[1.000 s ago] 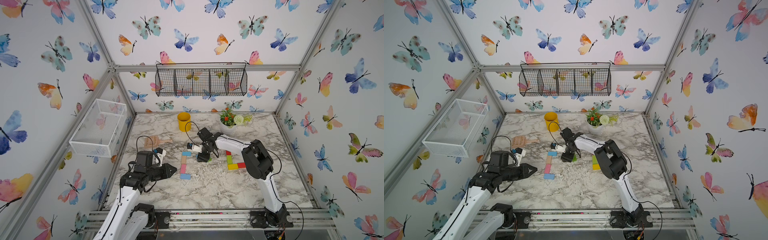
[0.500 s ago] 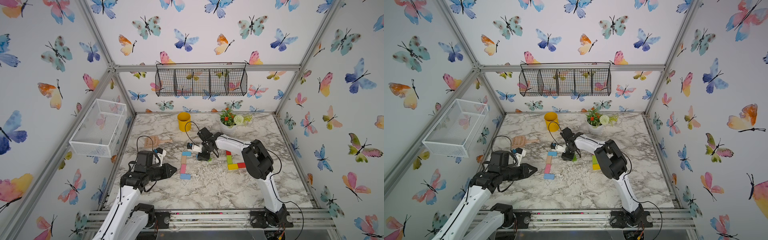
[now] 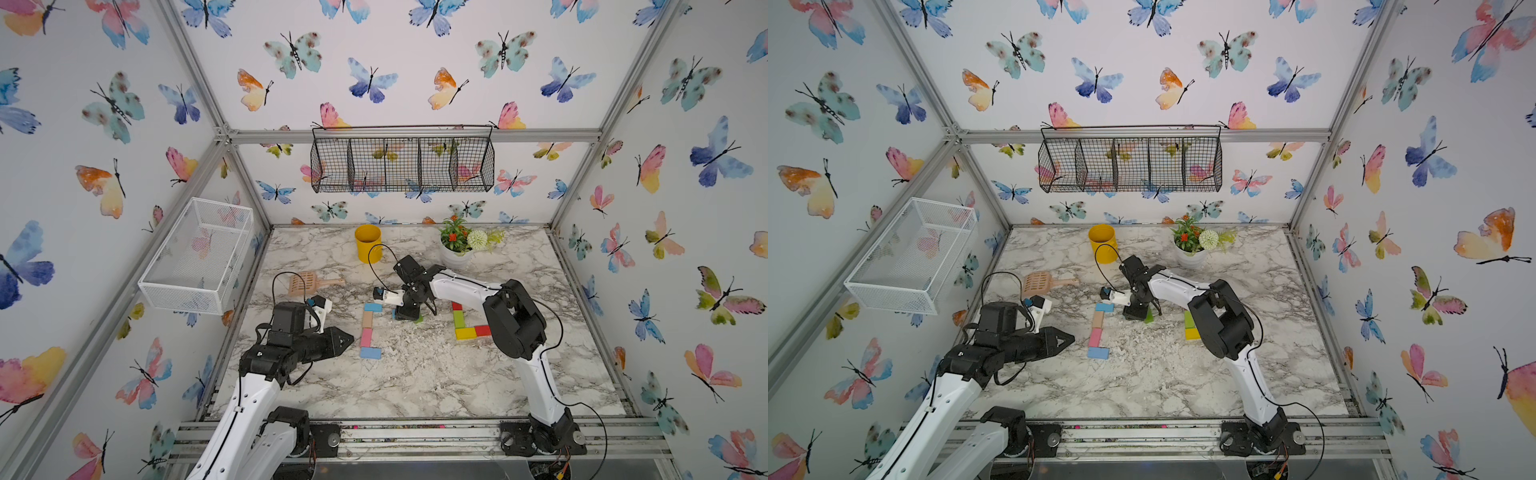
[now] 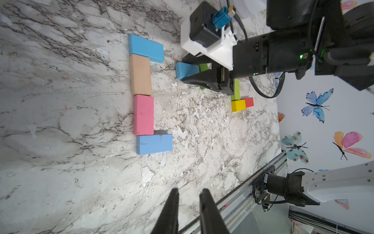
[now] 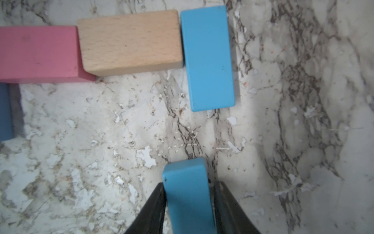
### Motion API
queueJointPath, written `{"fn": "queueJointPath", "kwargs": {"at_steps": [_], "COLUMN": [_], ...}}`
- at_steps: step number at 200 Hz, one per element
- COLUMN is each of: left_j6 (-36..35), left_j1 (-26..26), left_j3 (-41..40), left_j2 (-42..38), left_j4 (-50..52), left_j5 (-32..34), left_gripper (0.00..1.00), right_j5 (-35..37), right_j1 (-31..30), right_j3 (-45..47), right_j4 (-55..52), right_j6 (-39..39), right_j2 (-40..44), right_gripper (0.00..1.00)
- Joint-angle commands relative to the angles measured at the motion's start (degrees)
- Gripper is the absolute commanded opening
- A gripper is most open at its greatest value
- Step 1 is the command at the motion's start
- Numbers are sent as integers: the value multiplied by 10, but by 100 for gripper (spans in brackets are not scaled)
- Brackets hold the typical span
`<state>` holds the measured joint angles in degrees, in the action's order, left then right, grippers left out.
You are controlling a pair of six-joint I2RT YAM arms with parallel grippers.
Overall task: Assemble the letter c with building blocks
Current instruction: Assemble the building block at the center of the board.
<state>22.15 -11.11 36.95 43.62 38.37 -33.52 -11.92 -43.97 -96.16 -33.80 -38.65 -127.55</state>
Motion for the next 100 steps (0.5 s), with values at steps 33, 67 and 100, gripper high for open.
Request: {"fn": "queueJointPath", "kwargs": {"at_steps": [33,67,100], "left_j6": [-1,0,0], "left_j1": [-2,-2,-2], "left_j3": [-9,-10,-10], "left_j2": [-4,-6,-5], "left_j4": [-3,-3,-3], "left_j5": [-16,-13,-13], "left_gripper": [22,22,22], "right_j5": [34,36,25], "right_j1": [-2,-2,3], "right_j3": [0,-7,-17], "right_j4": [-2,0,5], "right_j6": [-10,-13,-8], "right_j2": [-8,-16,-20], "right_gripper": [41,40,40]}}
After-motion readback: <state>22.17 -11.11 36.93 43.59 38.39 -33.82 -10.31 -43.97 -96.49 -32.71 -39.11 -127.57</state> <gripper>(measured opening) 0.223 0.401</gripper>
